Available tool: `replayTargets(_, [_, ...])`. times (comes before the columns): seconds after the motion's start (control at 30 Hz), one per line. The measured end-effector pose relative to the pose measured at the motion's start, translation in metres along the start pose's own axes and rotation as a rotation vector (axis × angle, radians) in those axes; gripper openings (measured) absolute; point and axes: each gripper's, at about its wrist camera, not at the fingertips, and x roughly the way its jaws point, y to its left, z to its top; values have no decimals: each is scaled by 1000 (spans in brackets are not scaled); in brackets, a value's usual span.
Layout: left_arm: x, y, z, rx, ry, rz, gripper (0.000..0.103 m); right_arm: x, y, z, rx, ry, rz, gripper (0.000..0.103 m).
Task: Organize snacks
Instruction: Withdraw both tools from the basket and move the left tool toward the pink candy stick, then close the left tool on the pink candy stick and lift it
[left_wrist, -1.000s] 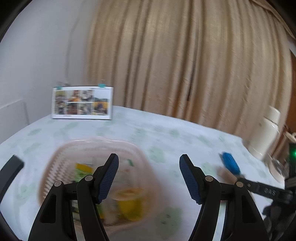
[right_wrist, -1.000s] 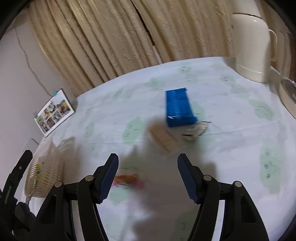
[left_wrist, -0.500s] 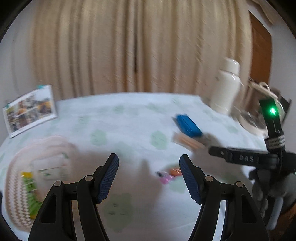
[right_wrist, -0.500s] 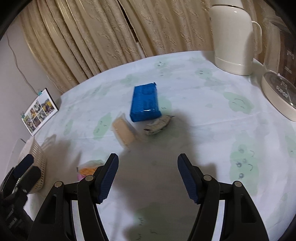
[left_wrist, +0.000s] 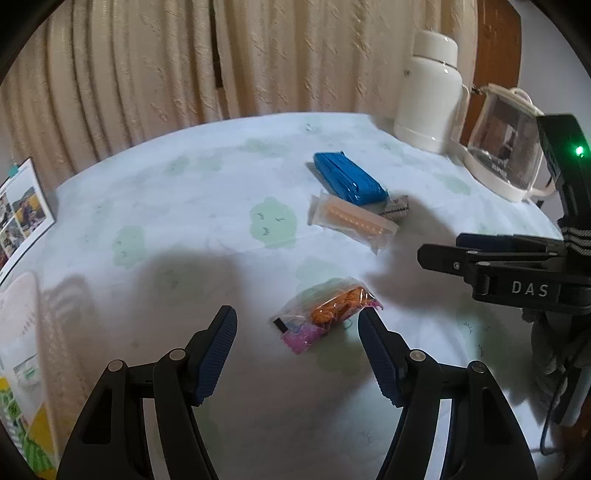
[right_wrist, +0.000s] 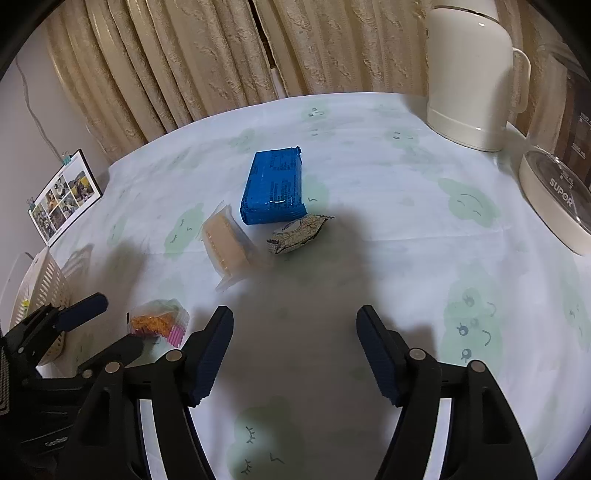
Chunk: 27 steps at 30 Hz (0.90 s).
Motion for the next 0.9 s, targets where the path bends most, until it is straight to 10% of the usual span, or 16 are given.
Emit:
replayTargets(0.5, [26,-7,14,64,44,4,67,6,15,-8,-219,15,-57,79])
replayTargets(0.9, [24,-23,14,108,20,-61,26,7,17,-10,-236,25,-65,86])
